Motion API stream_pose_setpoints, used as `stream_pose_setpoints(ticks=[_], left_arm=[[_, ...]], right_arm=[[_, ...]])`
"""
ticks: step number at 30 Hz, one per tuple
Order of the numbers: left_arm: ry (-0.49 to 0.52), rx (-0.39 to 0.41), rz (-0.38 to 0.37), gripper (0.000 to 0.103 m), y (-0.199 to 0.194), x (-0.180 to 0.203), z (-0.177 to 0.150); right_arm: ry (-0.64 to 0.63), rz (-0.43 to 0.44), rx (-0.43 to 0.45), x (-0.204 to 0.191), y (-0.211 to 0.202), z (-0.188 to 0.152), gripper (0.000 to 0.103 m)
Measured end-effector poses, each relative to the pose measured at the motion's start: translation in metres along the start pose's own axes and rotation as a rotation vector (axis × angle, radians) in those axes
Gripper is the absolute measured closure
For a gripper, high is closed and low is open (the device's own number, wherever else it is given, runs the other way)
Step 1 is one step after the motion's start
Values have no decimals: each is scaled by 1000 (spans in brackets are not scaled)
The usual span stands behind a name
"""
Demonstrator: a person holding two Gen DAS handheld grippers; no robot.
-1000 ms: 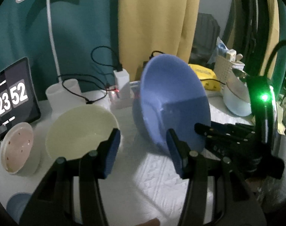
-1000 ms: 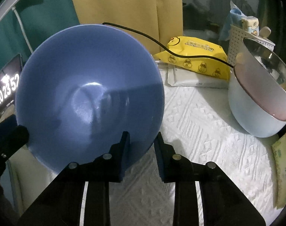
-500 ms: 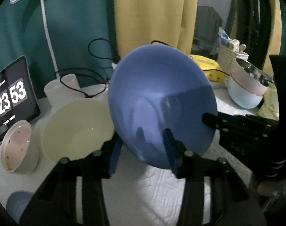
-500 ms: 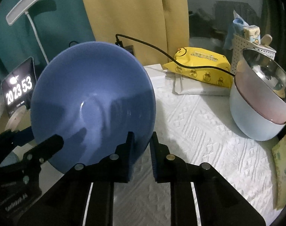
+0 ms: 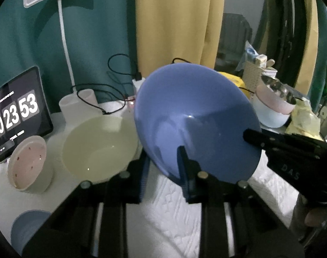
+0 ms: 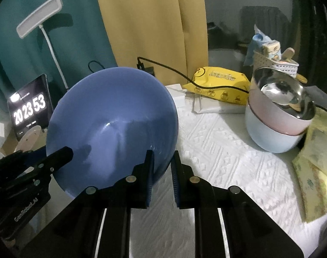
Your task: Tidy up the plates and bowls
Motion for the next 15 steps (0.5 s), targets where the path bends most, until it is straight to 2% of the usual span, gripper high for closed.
stream_pose_setpoints(ticks=[15], left_arm=[[14, 30, -48, 77, -56, 6, -22]], right_arm=[[1, -44, 38, -17, -62, -18, 86]])
Point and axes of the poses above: each gripper's, at about its wrist camera, not at the fingertips, and y roughly the way its jaws point, x to its right, z to its top, the point moved 5 cm from there along y, roughly the way its jaws point, and after that the axes turned 5 degrees about -y, right-handed, at the moved point
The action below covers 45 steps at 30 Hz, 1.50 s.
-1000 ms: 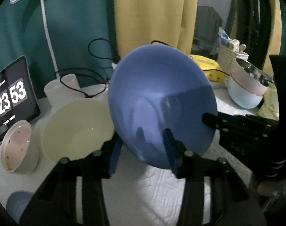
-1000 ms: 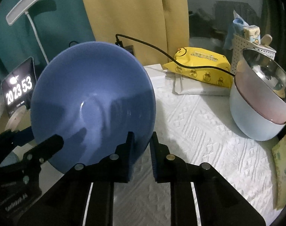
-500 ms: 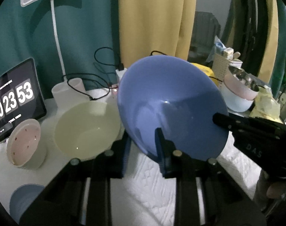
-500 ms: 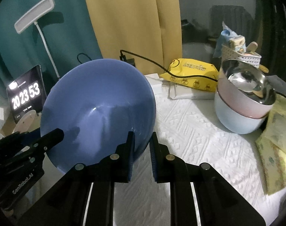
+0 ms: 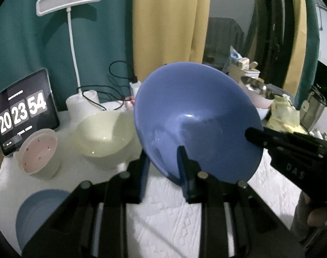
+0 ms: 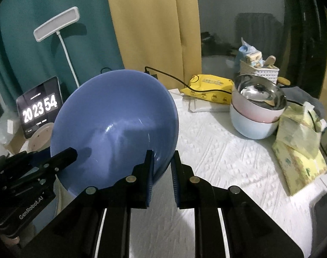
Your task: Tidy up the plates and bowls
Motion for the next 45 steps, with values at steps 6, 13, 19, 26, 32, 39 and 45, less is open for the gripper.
stream_pose_setpoints(ticks=[6, 13, 19, 26, 32, 39, 45], left_arm=[[8, -2, -14, 77, -20, 0, -12], [1, -37, -39, 77, -32, 5, -31], [4, -77, -61, 77, -37, 11, -50], [8, -102, -71, 77, -41, 16, -65], [0, -134, -71, 77, -40, 15, -75], [-15, -165, -70, 77, -40, 13, -87], [-21, -205, -71, 75, -39, 11, -91]], right_arm=[[-3, -10, 4, -9, -22, -11, 86], [7, -18, -13, -11, -41, -30, 86], [22, -28, -36, -10, -50, -51, 86], [43, -34, -58, -8, -57, -70, 86], [59, -29, -79, -10, -59, -79, 86], [77, -14, -106, -13, -60, -86, 86], [90, -7, -137, -15, -59, -85, 85]])
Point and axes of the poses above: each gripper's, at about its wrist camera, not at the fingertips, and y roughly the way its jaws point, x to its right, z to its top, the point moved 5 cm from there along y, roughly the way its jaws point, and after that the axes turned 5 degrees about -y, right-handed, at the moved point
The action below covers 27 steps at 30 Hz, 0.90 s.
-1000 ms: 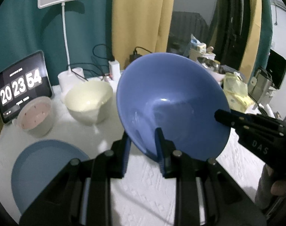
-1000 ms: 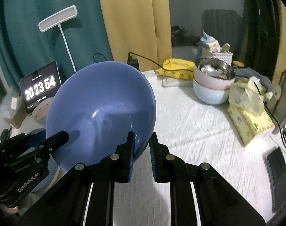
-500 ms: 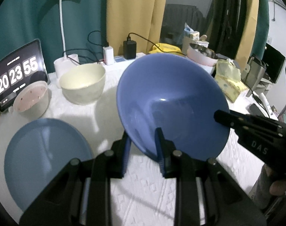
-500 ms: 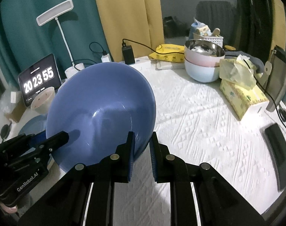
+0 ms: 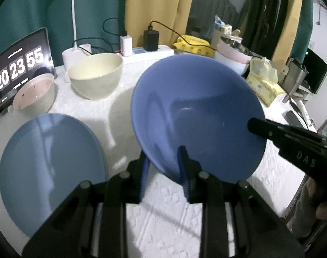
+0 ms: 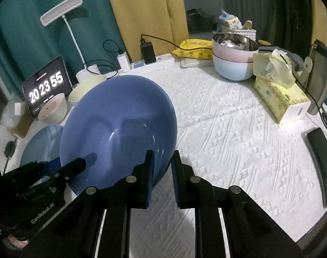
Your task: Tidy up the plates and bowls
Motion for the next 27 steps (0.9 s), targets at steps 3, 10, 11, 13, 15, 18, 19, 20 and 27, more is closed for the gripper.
stream_pose_setpoints(ticks=[3, 10, 11, 13, 15, 18, 19, 20, 27], left_arm=[[-2, -15, -5, 72, 0, -1, 0], [-2, 21, 10, 31, -13, -9, 6], [-5, 30, 11, 27, -16, -11, 8], [-8, 37, 18, 25, -21, -15, 10], [-3, 40, 25, 23, -26, -17, 12], [-4, 62, 37, 22, -36, -22, 13], [-8, 67, 41, 21, -39, -25, 14], [-10, 74, 45, 20, -43, -28, 15], [-42, 139, 72, 16, -72, -52, 34]], right_arm=[[-3, 8, -1, -1, 0, 1, 85], [-32, -9, -4, -3, -2, 5, 78], [-29, -12, 2, -3, -4, 6, 70], [-23, -13, 13, -1, -6, 8, 66], [-17, -18, 11, 0, -8, 9, 65], [-17, -27, 21, 1, -12, 11, 58], [-18, -33, 25, 1, -14, 12, 57], [-16, -37, 29, 2, -16, 13, 56], [-30, -43, 76, -4, -34, 31, 56]])
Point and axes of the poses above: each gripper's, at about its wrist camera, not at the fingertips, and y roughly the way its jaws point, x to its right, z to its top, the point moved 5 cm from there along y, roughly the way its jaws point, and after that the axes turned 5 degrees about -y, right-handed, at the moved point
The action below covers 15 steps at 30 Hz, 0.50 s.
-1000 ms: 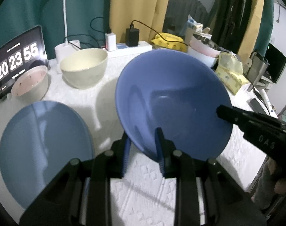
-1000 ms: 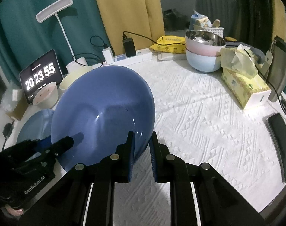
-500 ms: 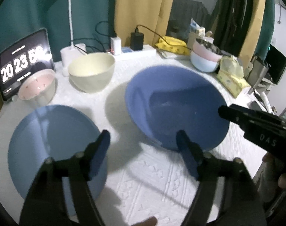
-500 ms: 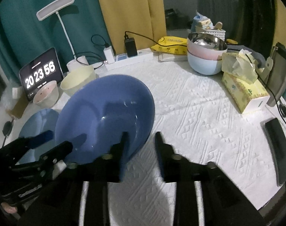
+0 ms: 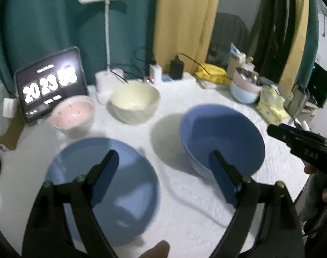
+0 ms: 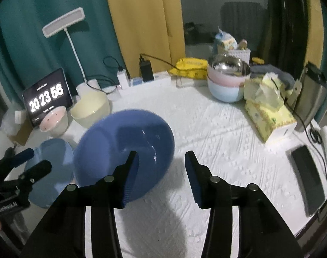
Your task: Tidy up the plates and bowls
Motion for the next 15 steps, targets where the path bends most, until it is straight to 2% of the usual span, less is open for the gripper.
stream_pose_setpoints(ticks=[8, 15], left_arm=[[-18, 88, 46, 14, -26, -38, 39], [-21, 124, 39, 14, -33, -54, 65]], right_arm=[[-62, 36, 60, -26, -13, 37, 56], [-100, 87, 74, -51, -12, 64, 56]])
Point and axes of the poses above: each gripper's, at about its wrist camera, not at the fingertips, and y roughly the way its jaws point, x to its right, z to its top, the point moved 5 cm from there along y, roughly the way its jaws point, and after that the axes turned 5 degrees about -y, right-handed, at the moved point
